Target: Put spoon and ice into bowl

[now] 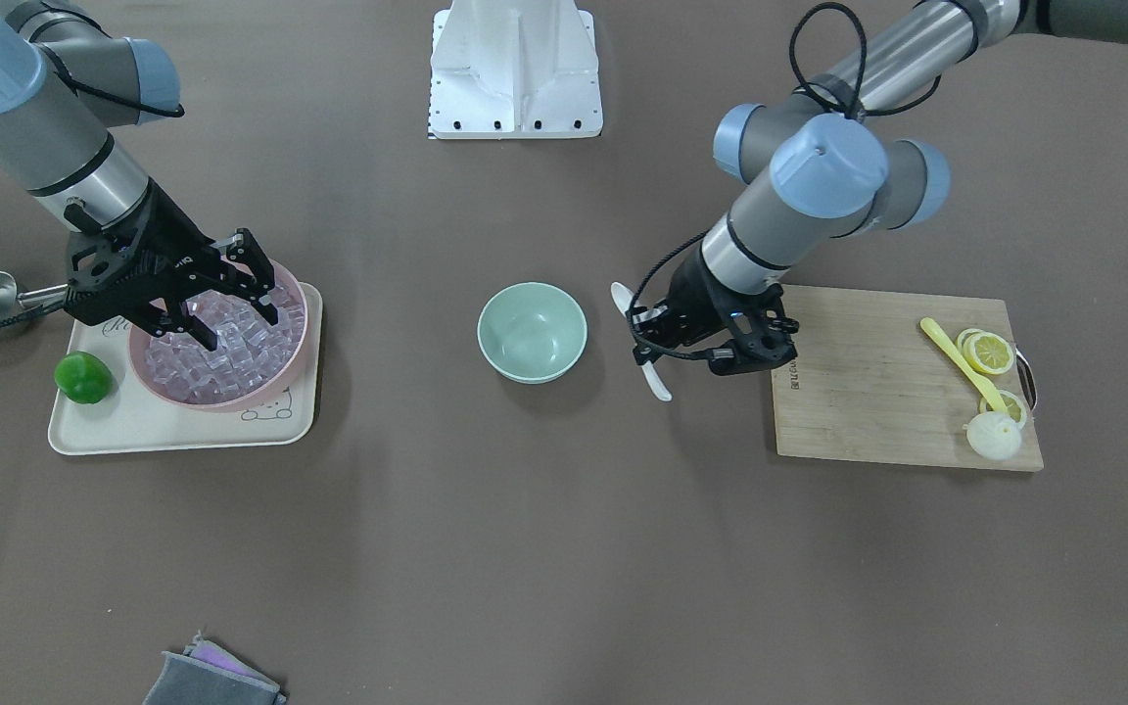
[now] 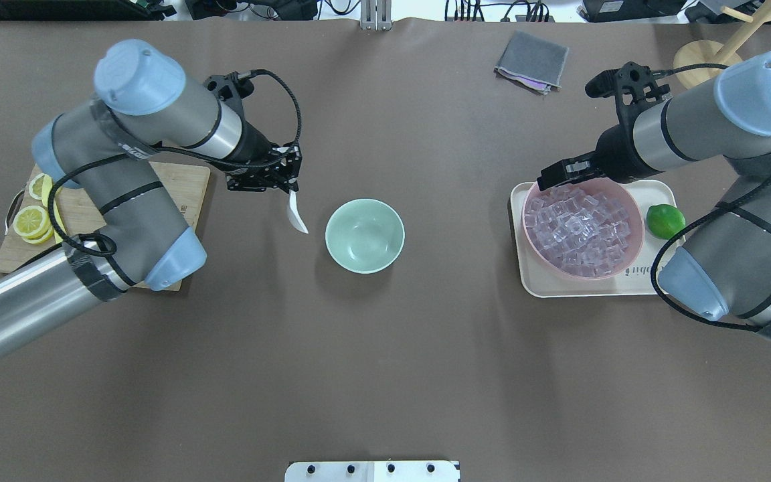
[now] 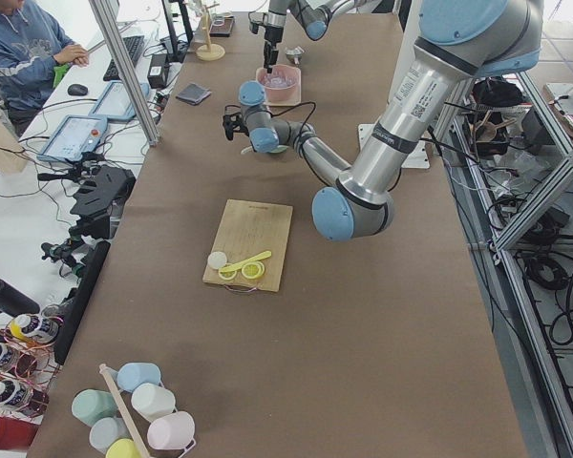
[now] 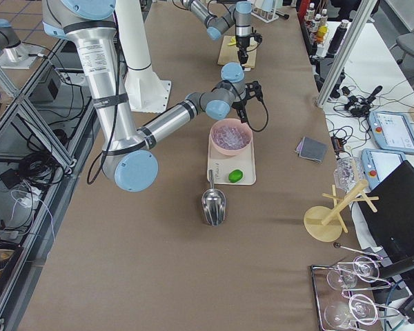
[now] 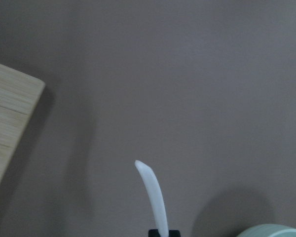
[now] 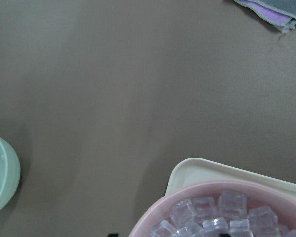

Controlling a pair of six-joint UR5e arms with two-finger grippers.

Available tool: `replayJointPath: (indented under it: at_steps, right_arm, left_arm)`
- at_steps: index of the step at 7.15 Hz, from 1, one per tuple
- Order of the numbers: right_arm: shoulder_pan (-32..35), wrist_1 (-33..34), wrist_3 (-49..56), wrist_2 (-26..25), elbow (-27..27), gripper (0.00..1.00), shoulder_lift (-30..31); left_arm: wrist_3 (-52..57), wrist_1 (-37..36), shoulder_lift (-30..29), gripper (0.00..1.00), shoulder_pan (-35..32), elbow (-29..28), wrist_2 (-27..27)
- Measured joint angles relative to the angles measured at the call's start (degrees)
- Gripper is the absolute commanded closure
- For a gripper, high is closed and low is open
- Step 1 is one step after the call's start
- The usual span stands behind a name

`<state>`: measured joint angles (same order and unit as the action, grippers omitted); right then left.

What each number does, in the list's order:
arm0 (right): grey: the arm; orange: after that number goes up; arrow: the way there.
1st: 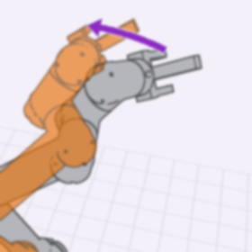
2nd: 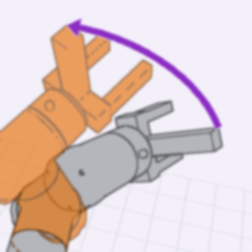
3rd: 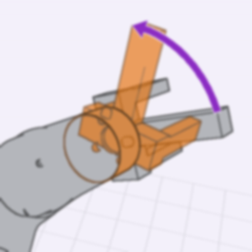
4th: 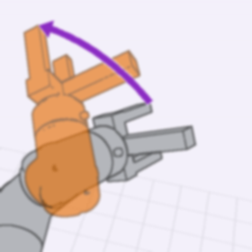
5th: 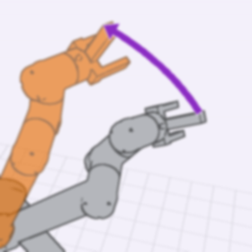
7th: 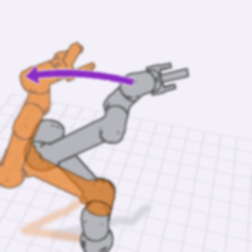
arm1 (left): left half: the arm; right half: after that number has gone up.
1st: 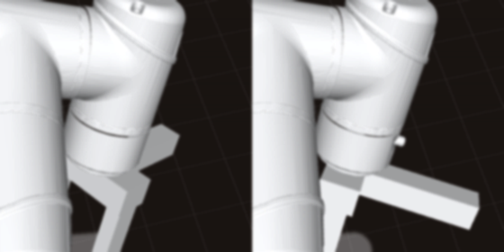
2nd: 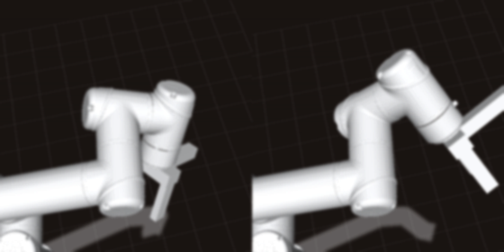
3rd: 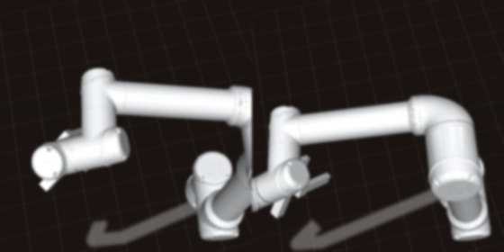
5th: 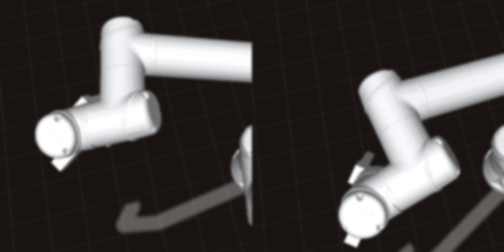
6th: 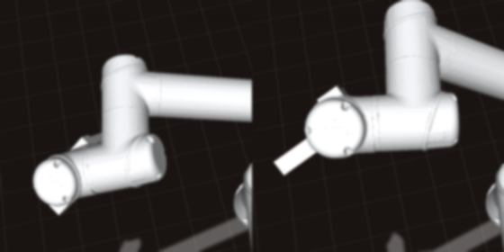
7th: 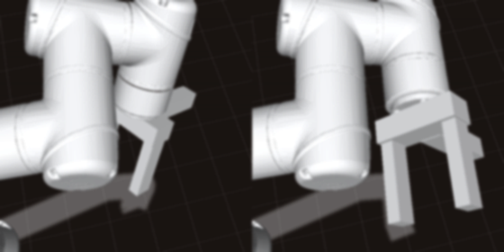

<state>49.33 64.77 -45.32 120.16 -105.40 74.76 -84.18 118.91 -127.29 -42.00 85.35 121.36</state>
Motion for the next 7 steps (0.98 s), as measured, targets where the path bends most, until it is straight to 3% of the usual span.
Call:
replayJointPath:
  at_steps: [2,3,4,7]
  right_arm:
    - [0.82,2.61,4.92,-0.31,-0.01,0.24,0.14]
    - [0.76,3.52,6.25,-1.03,0.0,0.22,0.2]
    - [0.35,4.38,7.04,-1.97,-0.01,0.21,0.23]
    - [-1.46,4.97,7.77,-4.11,-0.04,0.22,1.24]
  left_arm:
    - [-1.61,0.53,-4.18,1.0,3.48,-2.6,-5.02]
    - [-1.84,0.71,-5.13,0.6,4.55,-3.19,-6.26]
    - [-1.89,1.08,-5.48,0.03,5.13,-3.53,-6.88]
    - [-1.8,1.63,-5.38,0.02,5.57,-3.7,-7.57]
